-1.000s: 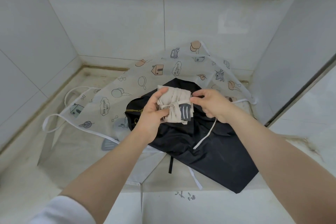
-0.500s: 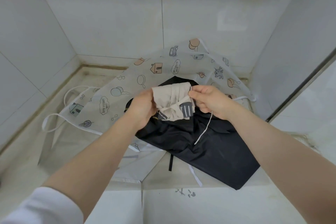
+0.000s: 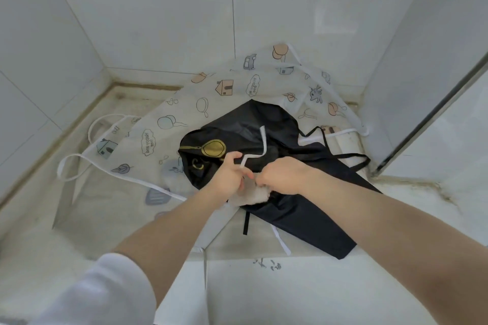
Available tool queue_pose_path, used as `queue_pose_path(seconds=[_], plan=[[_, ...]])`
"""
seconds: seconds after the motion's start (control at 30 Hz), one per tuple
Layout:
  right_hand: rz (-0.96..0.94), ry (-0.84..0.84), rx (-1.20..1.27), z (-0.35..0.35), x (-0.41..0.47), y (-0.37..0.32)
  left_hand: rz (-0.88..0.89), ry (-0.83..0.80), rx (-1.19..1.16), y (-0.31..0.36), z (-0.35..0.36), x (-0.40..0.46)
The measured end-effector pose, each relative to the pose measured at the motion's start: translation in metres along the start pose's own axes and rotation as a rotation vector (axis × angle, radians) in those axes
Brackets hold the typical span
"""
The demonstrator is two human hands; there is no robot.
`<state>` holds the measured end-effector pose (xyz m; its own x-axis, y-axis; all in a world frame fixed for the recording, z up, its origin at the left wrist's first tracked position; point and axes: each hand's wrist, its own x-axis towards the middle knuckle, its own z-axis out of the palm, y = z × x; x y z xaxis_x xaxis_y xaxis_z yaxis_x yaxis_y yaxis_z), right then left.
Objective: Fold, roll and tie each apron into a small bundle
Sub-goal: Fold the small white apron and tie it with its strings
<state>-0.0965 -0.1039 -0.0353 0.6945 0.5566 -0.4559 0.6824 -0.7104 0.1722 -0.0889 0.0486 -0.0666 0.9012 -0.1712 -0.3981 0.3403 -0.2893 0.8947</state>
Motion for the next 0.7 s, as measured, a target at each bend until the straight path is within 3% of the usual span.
queue_pose_path(seconds=[0.1,0.3,0.43,0.53,0.7], plan=[[0.033,-0.104,0.304,0.011,-0.001,0.007,-0.007,-0.105,0.115,-0.017,0.006,-0.005],[0.160,0.138,1.041,-0.016,-0.012,0.013,0.068,-0.166,0.211,-0.017,0.025,-0.005],[0.143,0.136,1.075,-0.027,-0.006,0.012,0.018,-0.225,0.110,-0.009,0.045,-0.014],[0.118,0.091,1.217,-0.028,-0.004,0.006,0.030,-0.145,0.119,-0.006,0.048,-0.015],[0.246,0.284,1.586,-0.016,-0.004,0.016,0.043,-0.159,-0.031,-0.010,0.025,-0.012]])
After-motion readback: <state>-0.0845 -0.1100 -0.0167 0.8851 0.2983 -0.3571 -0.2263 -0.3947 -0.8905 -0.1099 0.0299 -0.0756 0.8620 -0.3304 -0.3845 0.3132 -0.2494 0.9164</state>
